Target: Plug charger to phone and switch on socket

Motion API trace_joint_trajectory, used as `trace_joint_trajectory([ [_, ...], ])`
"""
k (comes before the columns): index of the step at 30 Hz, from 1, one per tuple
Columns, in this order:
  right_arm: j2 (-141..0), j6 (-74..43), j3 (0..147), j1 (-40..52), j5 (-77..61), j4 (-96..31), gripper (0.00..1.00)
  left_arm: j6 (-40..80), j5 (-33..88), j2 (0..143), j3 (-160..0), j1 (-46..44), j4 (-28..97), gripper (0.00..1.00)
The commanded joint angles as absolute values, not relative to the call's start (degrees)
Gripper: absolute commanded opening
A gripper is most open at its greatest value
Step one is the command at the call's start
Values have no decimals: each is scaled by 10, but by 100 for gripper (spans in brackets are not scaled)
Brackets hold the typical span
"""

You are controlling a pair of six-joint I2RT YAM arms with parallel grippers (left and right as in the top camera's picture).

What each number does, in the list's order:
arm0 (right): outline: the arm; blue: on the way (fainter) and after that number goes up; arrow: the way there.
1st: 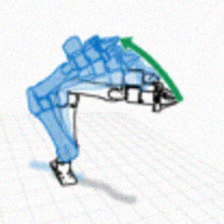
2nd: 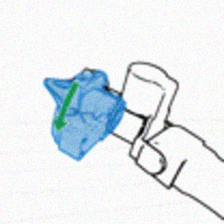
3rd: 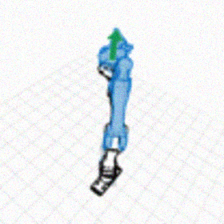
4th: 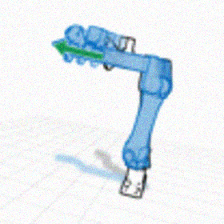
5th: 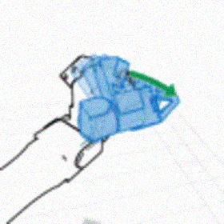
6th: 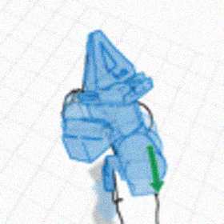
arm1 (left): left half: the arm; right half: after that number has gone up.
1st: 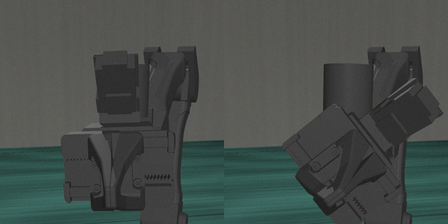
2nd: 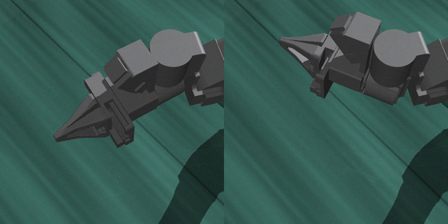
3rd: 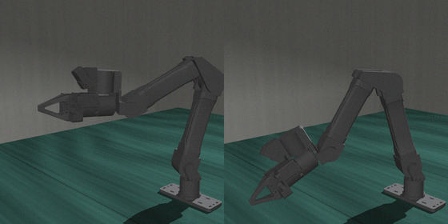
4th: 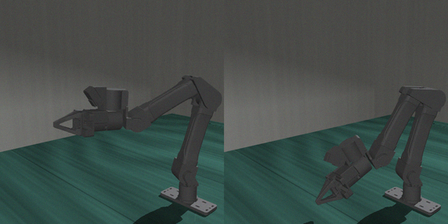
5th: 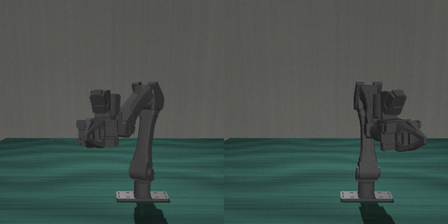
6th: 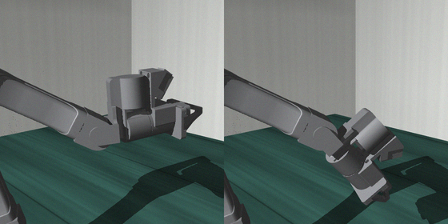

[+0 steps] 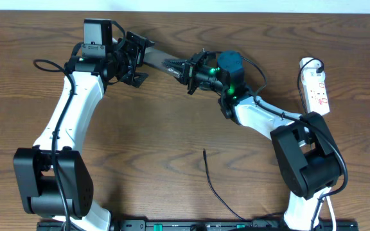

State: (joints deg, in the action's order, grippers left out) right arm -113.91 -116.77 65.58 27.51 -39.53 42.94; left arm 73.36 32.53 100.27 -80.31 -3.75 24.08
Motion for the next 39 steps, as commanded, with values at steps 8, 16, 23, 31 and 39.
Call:
trace_joint_trajectory([
  [8,-1133,-1174,664,293,-365,454,1,783,314,990,-813,-35,236,91],
  [16,-1133,-1174,664,293,-363,480,1,783,315,990,-813,-35,236,91],
  [23,-1133,-1174,664,293,-364,480,1,783,323,990,-806,-35,213,91],
  [31,-1133,-1174,664,293,-364,480,1,781,339,990,-792,-35,176,91],
  [39,-1133,-1174,664,292,-363,480,1,775,356,990,-759,-35,135,91],
])
